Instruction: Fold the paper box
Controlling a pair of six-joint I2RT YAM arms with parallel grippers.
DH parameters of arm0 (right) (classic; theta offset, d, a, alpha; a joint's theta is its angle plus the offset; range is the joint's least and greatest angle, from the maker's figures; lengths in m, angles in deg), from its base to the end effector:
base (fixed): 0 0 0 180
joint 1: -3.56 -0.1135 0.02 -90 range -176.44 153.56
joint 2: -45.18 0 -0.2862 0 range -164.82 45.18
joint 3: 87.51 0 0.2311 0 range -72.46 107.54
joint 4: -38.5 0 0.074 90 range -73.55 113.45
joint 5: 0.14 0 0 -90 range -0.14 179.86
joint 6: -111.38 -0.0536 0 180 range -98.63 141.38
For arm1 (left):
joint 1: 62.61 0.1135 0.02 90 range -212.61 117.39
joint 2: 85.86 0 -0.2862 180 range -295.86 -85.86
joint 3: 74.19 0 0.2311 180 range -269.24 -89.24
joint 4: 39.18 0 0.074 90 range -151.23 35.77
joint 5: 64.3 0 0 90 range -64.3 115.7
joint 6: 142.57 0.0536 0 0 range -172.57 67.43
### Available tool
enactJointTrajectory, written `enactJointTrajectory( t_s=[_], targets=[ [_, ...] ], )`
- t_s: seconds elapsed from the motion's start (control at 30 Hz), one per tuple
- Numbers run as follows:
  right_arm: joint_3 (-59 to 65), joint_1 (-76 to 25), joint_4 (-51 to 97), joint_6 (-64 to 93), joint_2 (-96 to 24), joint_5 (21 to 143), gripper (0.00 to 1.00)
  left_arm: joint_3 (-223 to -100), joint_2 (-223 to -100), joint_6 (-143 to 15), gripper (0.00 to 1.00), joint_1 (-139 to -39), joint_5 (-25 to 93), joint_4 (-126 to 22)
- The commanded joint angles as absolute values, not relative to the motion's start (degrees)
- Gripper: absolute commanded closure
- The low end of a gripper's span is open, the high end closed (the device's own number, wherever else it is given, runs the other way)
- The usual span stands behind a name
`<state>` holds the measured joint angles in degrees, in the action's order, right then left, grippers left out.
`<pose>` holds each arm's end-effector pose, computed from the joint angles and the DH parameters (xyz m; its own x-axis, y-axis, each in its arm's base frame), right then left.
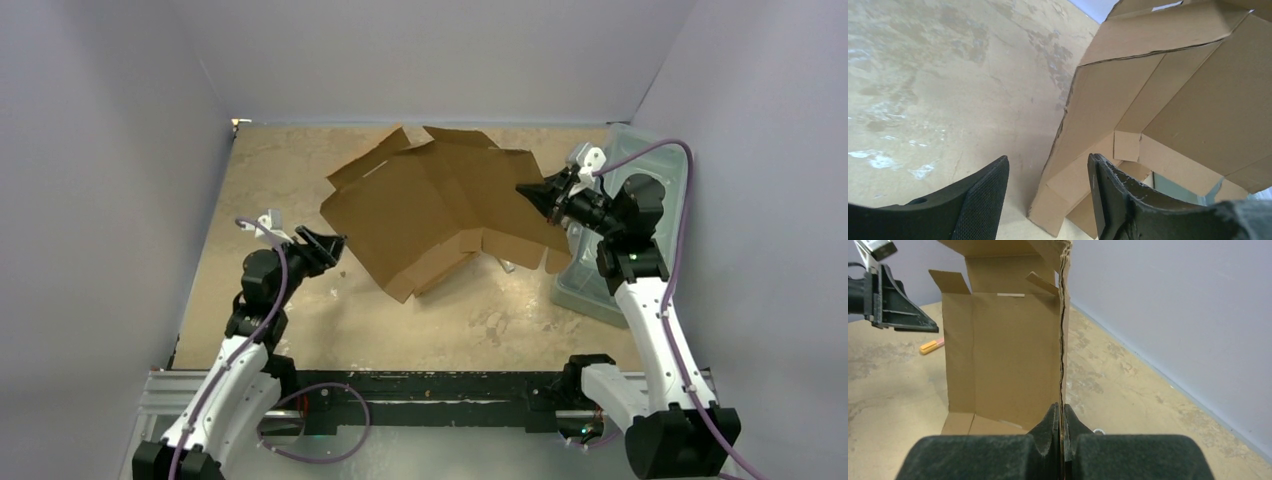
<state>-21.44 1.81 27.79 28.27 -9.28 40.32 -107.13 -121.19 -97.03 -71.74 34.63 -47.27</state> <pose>0.1874 0.0465 0.3946 0.1092 -0.0745 -0.9912 -0.7727 0.6209 -0.1318 0.1391 -0.0308 0.2463 -0.3435 -0.6456 -0.6821 0.0937 0.6991 -0.7089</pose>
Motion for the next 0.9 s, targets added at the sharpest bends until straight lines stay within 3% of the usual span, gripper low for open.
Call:
enactJointTrajectory(
  t_s=[0.0,0.07,0.2,0.3,0.33,0.63,0.87],
  targets=[
    [-22.4,2.6,33.0,26.6,-8.0,38.3,1.0,-105.5,-126.9,-101.3,0.43,-71.9,39.6,-30.9],
    [-22.8,2.8,33.7,26.2,-8.0,38.1,1.0,-105.7,-129.4,-101.1,0.46,-71.9,39.3,-29.1],
    [-23.7,2.9,35.0,25.2,-7.8,37.1,1.0,-107.7,-133.4,-98.9,0.68,-71.9,38.0,-28.3],
    [-24.3,3.0,35.5,24.8,-7.8,37.0,1.0,-110.9,-136.4,-96.5,0.97,-71.9,38.3,-28.9],
    [-24.6,3.0,35.9,24.5,-7.8,36.8,1.0,-112.1,-136.9,-95.4,1.0,-71.9,38.4,-29.4],
    [-29.5,3.0,45.6,18.5,-8.0,34.8,1.0,-120.5,-134.1,-82.2,1.0,-71.9,36.8,-33.5],
    [-37.6,3.0,63.4,9.6,-9.0,32.4,1.0,-118.2,-135.5,-84.9,1.0,-72.0,35.9,-27.4]
  ],
)
